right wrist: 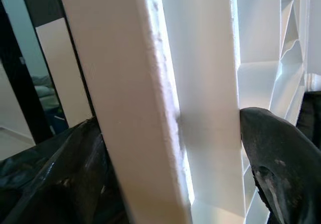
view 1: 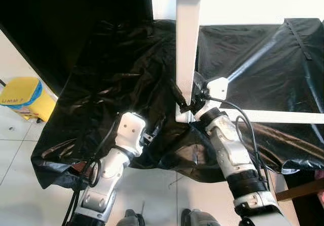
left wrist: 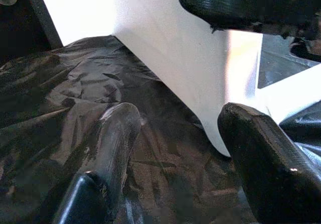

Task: Building children table

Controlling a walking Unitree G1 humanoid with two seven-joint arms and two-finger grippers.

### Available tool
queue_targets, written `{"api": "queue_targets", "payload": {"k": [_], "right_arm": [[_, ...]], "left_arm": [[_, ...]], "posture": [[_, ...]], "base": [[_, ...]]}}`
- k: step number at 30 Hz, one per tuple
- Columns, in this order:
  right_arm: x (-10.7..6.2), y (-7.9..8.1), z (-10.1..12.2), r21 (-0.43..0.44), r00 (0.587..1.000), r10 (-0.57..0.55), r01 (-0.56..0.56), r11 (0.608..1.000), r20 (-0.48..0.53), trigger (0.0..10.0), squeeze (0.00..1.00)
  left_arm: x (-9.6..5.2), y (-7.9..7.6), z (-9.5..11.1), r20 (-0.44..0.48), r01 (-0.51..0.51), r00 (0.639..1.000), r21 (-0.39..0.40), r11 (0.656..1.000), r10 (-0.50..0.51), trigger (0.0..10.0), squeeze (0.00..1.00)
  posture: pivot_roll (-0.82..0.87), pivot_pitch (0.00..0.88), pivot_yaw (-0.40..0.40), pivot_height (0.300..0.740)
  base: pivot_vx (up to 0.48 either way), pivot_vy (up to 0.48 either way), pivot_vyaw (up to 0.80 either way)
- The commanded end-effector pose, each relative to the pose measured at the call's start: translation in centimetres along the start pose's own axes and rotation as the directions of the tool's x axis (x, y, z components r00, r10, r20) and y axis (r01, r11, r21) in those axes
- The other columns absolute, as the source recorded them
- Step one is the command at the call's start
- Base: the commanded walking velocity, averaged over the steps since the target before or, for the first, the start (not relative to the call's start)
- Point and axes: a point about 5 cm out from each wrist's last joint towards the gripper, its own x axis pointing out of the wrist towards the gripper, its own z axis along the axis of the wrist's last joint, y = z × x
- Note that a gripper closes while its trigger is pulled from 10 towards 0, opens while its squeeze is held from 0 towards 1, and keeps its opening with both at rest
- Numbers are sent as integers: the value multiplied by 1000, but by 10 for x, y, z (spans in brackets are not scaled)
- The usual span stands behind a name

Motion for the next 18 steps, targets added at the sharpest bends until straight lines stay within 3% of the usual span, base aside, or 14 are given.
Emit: {"api": "queue_targets", "payload": {"k": [1, 8, 13, 16, 18], "right_arm": [[-6, 9, -7, 17, 998, 50, -49, 999, -44, 10000, 0], [-28, -3, -5, -7, 997, -30, 30, 1000, -65, 10000, 0], [-45, -14, -4, -90, 989, -142, 137, 987, -48, 10000, 0], [-56, -25, -3, -114, 949, -316, 313, 943, -12, 10000, 0], [-59, -24, -4, -106, 934, -357, 354, 929, -12, 10000, 0]], "left_arm": [[-2, -3, -2, -14, 32, 999, 3, 999, -32, 10000, 0], [-3, -5, -2, -11, 28, 1000, 1, 1000, -28, 10000, 0], [-3, -6, -2, -12, 30, 999, -5, 1000, -30, 10000, 0], [-2, -7, -3, -13, 35, 999, -8, 999, -35, 10000, 0], [-2, -7, -4, -14, 37, 999, -9, 999, -37, 10000, 0]], "posture": [[-53, 140, 77, 740], [-61, 147, 70, 740], [-68, 151, 72, 740], [-76, 155, 74, 740], [-77, 155, 75, 740]], "base": [[0, 0, 0], [0, 0, 0], [0, 0, 0], [0, 0, 0], [0, 0, 0]]}}
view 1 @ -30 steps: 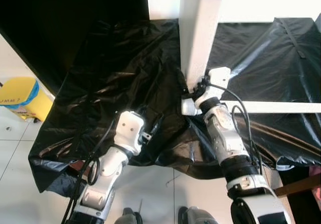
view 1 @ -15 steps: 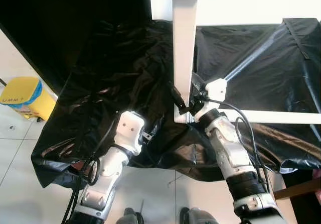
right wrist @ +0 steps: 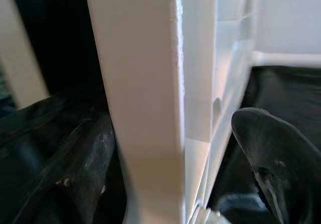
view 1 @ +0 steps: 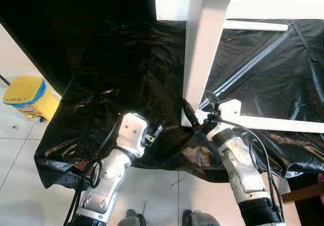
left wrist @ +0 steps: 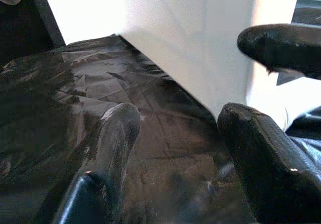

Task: Building children table

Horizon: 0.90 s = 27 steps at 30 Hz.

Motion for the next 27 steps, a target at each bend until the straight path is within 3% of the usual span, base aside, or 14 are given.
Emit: {"api": "queue_targets", "payload": {"k": [1, 6, 7, 9, 10, 11, 12, 17, 23, 24, 25, 27], "right_arm": [[-5, -9, 2, -14, 997, -76, 77, 997, 15, 10000, 0], [-15, -3, 3, 4, 994, -112, 112, 994, 5, 10000, 0], [-20, 0, 3, 16, 995, -101, 101, 995, -1, 0, 0], [-26, 3, 3, 27, 997, -82, 82, 996, -13, 0, 0], [-31, 3, 3, 24, 997, -73, 73, 997, -17, 0, 0], [-31, 3, 3, 24, 997, -73, 73, 997, -17, 0, 0], [-35, 3, 2, 29, 997, -69, 70, 997, -26, 0, 0], [-42, -8, 9, -5, 994, -106, 106, 994, -10, 0, 0], [-44, -13, 18, -27, 991, -129, 130, 991, 13, 0, 0], [-44, -16, 21, -42, 989, -145, 146, 988, 23, 2588, 0], [-44, -18, 25, -62, 987, -159, 161, 985, 36, 10000, 0], [-44, -21, 29, -90, 985, -166, 171, 981, 56, 10000, 0]], "left_arm": [[-2, -3, -4, -17, 27, 999, -2, 1000, -27, 10000, 0], [-3, -2, -4, -19, 27, 999, -2, 1000, -27, 10000, 0], [-3, -1, -4, -19, 26, 999, -4, 1000, -26, 10000, 0], [-4, -1, -4, -16, 32, 999, -18, 999, -33, 10000, 0], [-5, -2, -3, -10, 45, 999, -41, 998, -46, 6196, 0], [-5, -2, -3, -10, 45, 999, -41, 998, -46, 6196, 0], [-5, -2, -1, 3, 58, 998, -61, 996, -58, 0, 0], [0, 3, 12, 66, 43, 997, -109, 993, -36, 0, 0], [7, 4, 25, 115, 58, 992, -106, 993, -46, 0, 0], [10, 3, 31, 134, 80, 989, -95, 992, -66, 0, 0], [12, 1, 37, 149, 99, 985, -85, 991, -86, 10000, 0], [14, 0, 40, 161, 116, 982, -76, 990, -103, 10000, 0]], "posture": [[-77, 155, 75, 740], [-73, 154, 71, 740], [-72, 154, 72, 740], [-74, 153, 71, 740], [-77, 152, 71, 740], [-77, 152, 71, 740], [-78, 153, 68, 740], [-85, 151, 65, 740], [-93, 148, 68, 740], [-96, 149, 67, 740], [-102, 149, 69, 740], [-101, 149, 70, 740]], "base": [[0, 0, 0], [0, 0, 0], [0, 0, 0], [0, 0, 0], [0, 0, 0], [0, 0, 0], [0, 0, 0], [0, 0, 0], [0, 0, 0], [0, 0, 0], [0, 0, 0], [0, 0, 0]]}}
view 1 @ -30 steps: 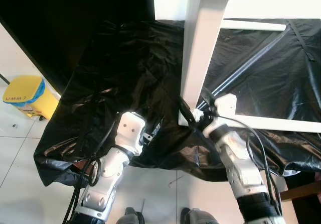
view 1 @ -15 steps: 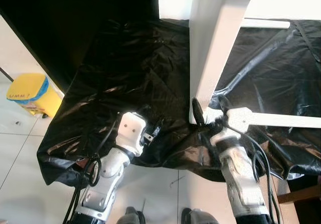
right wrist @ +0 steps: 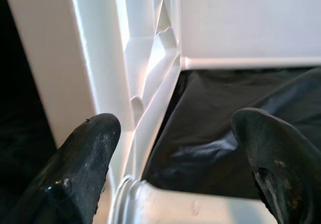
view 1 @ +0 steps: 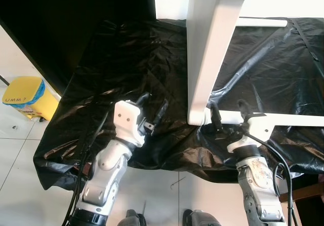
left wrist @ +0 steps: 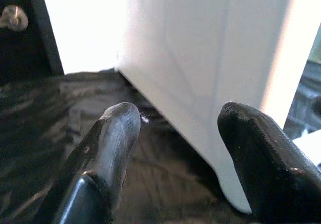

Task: Building children table

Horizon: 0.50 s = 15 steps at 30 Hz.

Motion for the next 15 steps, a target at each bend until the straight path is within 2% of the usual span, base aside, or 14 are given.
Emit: {"api": "queue_targets", "payload": {"k": [1, 4, 13, 14, 15], "right_arm": [[-1, -2, 3, -22, 1000, -11, 11, 1000, 7, 10000, 0], [4, -1, 19, -129, 994, 61, -50, 990, 88, 10000, 0], [13, -1, 27, -174, 986, 92, -67, 982, 139, 10000, 0], [14, -1, 27, -178, 985, 92, -66, 982, 143, 10000, 0], [14, 1, 26, -185, 984, 102, -74, 980, 144, 10000, 0]], "left_arm": [[1, -5, 3, -1, 108, 994, 6, 994, -108, 10000, 0], [5, -8, 12, 31, 187, 981, 85, 979, -190, 10000, 0], [9, -3, 15, 46, 220, 973, 115, 969, -226, 10000, 0], [9, -3, 15, 45, 222, 973, 117, 968, -228, 6627, 0], [9, -4, 13, 44, 235, 969, 126, 964, -242, 6627, 0]], "posture": [[-101, 149, 70, 740], [-102, 153, 74, 740], [-106, 153, 77, 740], [-106, 153, 77, 740], [-106, 149, 78, 740]], "base": [[0, 0, 0], [0, 0, 0], [0, 0, 0], [0, 0, 0], [0, 0, 0]]}}
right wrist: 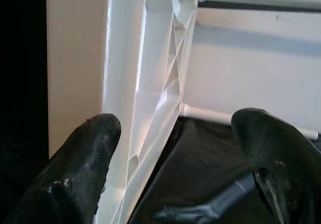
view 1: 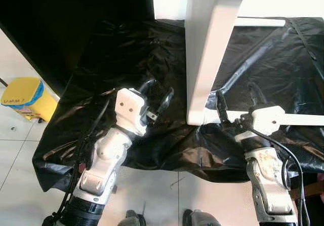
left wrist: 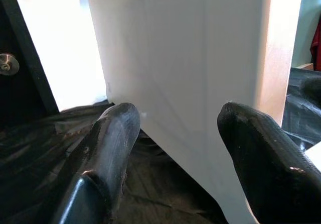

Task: Building children table

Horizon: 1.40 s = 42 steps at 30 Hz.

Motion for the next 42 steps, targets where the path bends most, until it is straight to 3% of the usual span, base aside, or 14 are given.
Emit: {"api": "queue_targets", "payload": {"k": [1, 2, 3, 4, 5, 6, 7, 14, 15, 21, 29, 38, 39, 42], "right_arm": [[-2, 5, -3, -22, 999, 32, -32, 999, 2, 10000, 0], [-2, 7, -4, -28, 999, 46, -46, 999, 2, 10000, 0], [-2, 7, -4, -28, 999, 46, -46, 999, 2, 10000, 0], [-2, 9, -5, -33, 998, 56, -55, 998, 4, 10000, 0], [-2, 10, -5, -37, 998, 66, -66, 997, 8, 10000, 0], [-1, 10, -4, -42, 997, 76, -75, 996, 14, 2549, 0], [-1, 10, -4, -42, 997, 80, -79, 996, 14, 588, 0], [-1, 10, -5, -42, 997, 81, -80, 996, 11, 588, 0], [-2, 11, -8, -45, 997, 73, -73, 996, -4, 10000, 0], [-3, 12, -12, -51, 998, 65, -66, 997, -20, 10000, 0], [-4, 7, -16, -43, 996, 33, -36, 998, -78, 10000, 0], [-4, 5, -13, -106, 998, 47, -52, 993, -51, 10000, 0], [-4, 5, -12, -116, 998, 50, -53, 992, -36, 0, 0], [-5, 5, -10, -106, 998, 54, -56, 993, -20, 0, 0]], "left_arm": [[-2, -10, -3, 0, 201, 980, 23, 979, -201, 6902, 0], [-3, -12, -4, 1, 217, 976, 32, 976, -217, 4431, 0], [-3, -12, -4, 1, 217, 976, 32, 976, -217, 4431, 0], [-4, -13, -4, 0, 230, 973, 46, 972, -231, 0, 0], [-5, -13, -3, 12, 238, 971, 45, 970, -239, 0, 0], [-6, -13, -4, 8, 246, 969, 51, 968, -246, 0, 0], [-7, -13, -5, -2, 252, 968, 54, 966, -253, 0, 0], [-7, -13, -7, -17, 260, 966, 57, 964, -259, 0, 0], [-8, -15, -9, -28, 258, 966, 64, 964, -256, 10000, 0], [-9, -17, -13, -43, 246, 969, 59, 967, -244, 10000, 0], [-9, -13, -21, -97, 151, 985, 82, 985, -143, 10000, 0], [-12, -15, -18, -66, 204, 978, 80, 976, -199, 10000, 0], [-13, -14, -16, -46, 207, 978, 67, 976, -204, 902, 0], [-14, -14, -12, -17, 210, 978, 57, 976, -209, 0, 0]], "posture": [[-107, 148, 79, 740], [-108, 146, 81, 740], [-108, 146, 81, 740], [-109, 146, 82, 740], [-108, 146, 81, 740], [-108, 146, 82, 740], [-107, 145, 82, 740], [-107, 145, 82, 740], [-103, 139, 73, 740], [-104, 139, 69, 740], [-113, 143, 51, 740], [-114, 141, 48, 740], [-113, 138, 48, 740], [-113, 135, 48, 740]], "base": [[0, 0, 0], [0, 0, 0], [0, 0, 0], [0, 0, 0], [0, 0, 0], [0, 0, 0], [0, 0, 0], [0, 0, 0], [0, 0, 0], [0, 0, 0], [0, 0, 0], [0, 0, 0], [0, 0, 0], [0, 0, 0]]}}
